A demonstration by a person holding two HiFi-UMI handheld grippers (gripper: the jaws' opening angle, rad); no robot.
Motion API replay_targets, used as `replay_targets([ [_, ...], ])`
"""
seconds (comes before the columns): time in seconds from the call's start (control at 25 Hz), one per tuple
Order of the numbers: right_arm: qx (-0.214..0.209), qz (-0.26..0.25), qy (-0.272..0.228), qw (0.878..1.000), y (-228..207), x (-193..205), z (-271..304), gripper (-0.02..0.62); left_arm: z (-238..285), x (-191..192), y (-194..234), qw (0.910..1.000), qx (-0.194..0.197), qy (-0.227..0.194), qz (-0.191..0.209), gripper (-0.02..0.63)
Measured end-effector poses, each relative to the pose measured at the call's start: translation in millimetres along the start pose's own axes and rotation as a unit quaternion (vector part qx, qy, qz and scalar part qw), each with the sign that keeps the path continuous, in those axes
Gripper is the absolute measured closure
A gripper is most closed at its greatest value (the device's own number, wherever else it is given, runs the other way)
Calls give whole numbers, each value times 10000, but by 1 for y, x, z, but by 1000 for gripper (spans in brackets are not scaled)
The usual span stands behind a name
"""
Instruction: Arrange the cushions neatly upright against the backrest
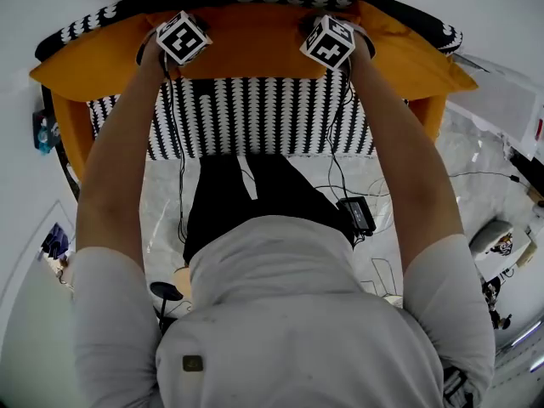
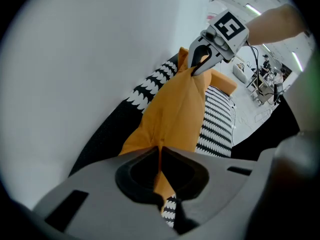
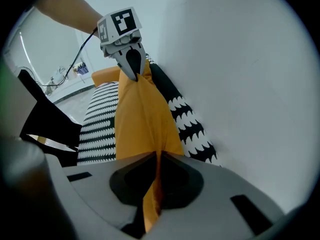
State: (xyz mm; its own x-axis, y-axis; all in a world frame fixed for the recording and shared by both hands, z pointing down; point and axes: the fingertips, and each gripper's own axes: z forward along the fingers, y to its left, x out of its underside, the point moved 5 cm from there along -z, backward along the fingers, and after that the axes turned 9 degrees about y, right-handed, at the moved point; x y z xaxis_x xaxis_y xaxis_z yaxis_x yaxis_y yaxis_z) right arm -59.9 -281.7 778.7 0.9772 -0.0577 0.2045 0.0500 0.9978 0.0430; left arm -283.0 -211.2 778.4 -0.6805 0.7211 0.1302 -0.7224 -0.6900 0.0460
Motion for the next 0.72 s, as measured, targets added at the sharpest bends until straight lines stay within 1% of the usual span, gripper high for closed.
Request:
replay_targets([
  [0.16,-29,36,-16,10000,-4,1,3,561,6,1,2,9998,36,42,-173,589],
  [0.28,5,108,-82,9999,-3,2,3,558,10,5,0,9994,87,-33,-319,588],
  [0.36,57,121,-136,9998,-2,2,1,552,10,6,-1,9993,94,-115,-332,580],
  [0.56,174,192,-358,9990,2,0,-11,477,-4,6,-5,9986,1,-408,-345,523],
  [0.72,308,316,-615,9971,8,-2,-34,456,-29,4,-14,9969,-170,-629,-449,483],
])
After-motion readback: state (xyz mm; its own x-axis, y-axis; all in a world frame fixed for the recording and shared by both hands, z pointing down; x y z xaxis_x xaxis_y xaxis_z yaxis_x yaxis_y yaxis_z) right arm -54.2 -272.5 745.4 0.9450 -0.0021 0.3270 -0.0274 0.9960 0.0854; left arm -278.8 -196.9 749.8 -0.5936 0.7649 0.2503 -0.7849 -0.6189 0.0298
